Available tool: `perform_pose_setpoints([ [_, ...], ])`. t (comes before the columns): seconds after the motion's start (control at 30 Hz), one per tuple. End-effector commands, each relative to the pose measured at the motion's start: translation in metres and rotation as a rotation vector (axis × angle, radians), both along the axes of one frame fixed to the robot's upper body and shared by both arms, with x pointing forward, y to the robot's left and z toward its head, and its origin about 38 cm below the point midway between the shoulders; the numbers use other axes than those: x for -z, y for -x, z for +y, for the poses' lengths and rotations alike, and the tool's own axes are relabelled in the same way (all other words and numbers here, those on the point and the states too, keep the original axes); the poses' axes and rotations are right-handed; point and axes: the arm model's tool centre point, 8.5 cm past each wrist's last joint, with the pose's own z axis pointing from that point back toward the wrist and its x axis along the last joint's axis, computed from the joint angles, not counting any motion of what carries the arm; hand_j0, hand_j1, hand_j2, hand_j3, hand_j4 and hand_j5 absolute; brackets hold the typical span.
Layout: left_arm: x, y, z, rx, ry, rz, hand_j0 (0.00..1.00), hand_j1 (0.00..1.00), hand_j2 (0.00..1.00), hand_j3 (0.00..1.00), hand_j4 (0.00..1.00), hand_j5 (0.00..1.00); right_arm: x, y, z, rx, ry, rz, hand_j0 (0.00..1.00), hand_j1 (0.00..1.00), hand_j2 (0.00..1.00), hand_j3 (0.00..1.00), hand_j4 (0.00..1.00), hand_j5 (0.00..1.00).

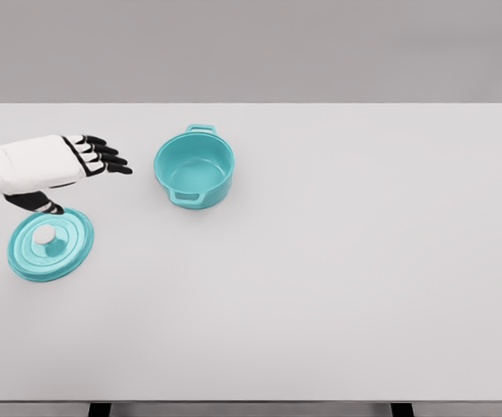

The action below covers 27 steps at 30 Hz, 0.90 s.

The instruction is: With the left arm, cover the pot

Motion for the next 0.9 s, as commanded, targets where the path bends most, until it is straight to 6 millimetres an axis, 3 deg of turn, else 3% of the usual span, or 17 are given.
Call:
perform_pose_setpoints([
  [0.0,0.003,0.0,-0.003,0.004,0.004,0.006,1.0,1.0,1.0,1.0,1.0,1.0,0.0,0.001,0.0,0.0,0.001,0.001,1.0,1.0,1.0,1.0,1.0,1.0],
  [0.33,0.022,-0.008,0.034,-0.109,-0.021,0.069,1.0,1.0,1.0,1.0,1.0,1.0,0.0,0.005,0.0,0.0,0.0,0.008,1.0,1.0,1.0,1.0,1.0,1.0],
  [0.4,0.021,-0.021,0.07,-0.221,0.002,0.084,1.0,1.0,1.0,1.0,1.0,1.0,0.0,0.005,0.0,0.0,0.0,0.008,1.0,1.0,1.0,1.0,1.0,1.0],
  [0.43,0.021,-0.012,0.095,-0.259,-0.082,0.121,1.0,1.0,1.0,1.0,1.0,1.0,0.0,0.005,0.0,-0.001,0.0,0.008,1.0,1.0,1.0,1.0,1.0,1.0],
  [0.47,0.032,-0.003,0.103,-0.254,-0.161,0.175,1.0,1.0,1.0,1.0,1.0,1.0,0.0,0.005,0.0,-0.001,0.0,0.008,1.0,1.0,1.0,1.0,1.0,1.0],
  [0.5,0.046,-0.002,0.093,-0.213,-0.21,0.222,1.0,1.0,1.0,1.0,1.0,1.0,0.0,0.005,0.0,-0.001,0.0,0.008,1.0,1.0,1.0,1.0,1.0,1.0],
  [0.57,0.034,-0.008,0.092,-0.218,-0.18,0.197,1.0,1.0,1.0,1.0,1.0,1.0,0.0,0.005,0.0,0.0,0.0,0.008,1.0,1.0,1.0,1.0,1.0,1.0],
  [0.67,0.038,-0.01,0.092,-0.24,-0.061,0.247,1.0,1.0,1.0,1.0,1.0,1.0,0.0,0.005,0.0,0.0,0.0,0.008,1.0,1.0,1.0,1.0,1.0,1.0],
  [0.8,0.067,-0.004,0.075,-0.197,-0.049,0.456,1.0,1.0,1.0,1.0,1.0,1.0,0.0,0.005,0.0,0.0,0.0,0.008,1.0,1.0,1.0,1.0,1.0,1.0],
  [0.87,0.059,-0.01,0.06,-0.181,0.073,0.49,1.0,1.0,1.0,1.0,1.0,1.0,0.0,0.005,0.0,-0.001,0.0,0.008,1.0,1.0,1.0,1.0,1.0,1.0],
])
